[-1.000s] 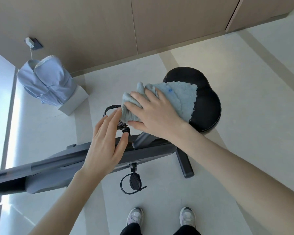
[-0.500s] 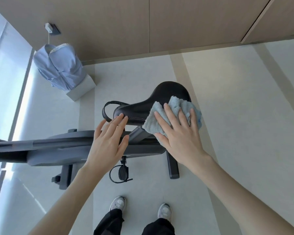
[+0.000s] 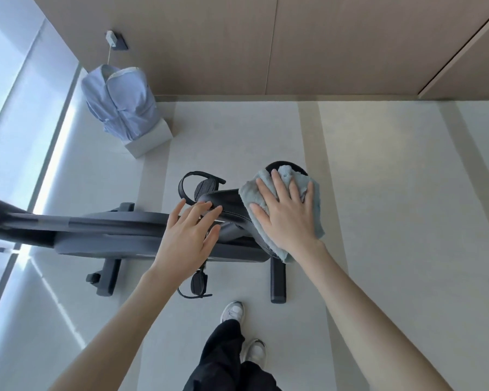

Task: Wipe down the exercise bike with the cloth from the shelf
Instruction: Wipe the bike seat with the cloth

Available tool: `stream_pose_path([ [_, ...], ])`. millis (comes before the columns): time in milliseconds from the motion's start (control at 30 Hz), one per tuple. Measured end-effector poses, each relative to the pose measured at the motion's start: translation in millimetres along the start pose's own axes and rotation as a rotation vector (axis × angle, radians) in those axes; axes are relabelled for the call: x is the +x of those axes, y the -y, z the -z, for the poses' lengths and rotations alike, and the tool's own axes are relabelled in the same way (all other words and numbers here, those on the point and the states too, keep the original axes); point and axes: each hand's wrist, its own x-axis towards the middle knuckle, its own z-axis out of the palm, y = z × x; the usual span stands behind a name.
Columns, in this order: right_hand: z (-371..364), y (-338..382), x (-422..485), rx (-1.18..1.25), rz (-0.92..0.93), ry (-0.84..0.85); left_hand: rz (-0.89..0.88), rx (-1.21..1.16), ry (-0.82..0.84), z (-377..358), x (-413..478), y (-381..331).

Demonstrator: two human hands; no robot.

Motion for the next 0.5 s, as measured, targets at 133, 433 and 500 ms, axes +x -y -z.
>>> stream_pose_path([
  [133,5,-8,52,0.065,-0.06,0.065,0.001,-0.056,0.013,3,6,3],
  [433,5,-2,42,0.054,-0.075,0.006,0.043,-0.154,0.001,-3,8,-2],
  [500,2,5,13,0.044,-0.073,-0.021,0.07,-0.166,-0.004,-6,6,-6],
])
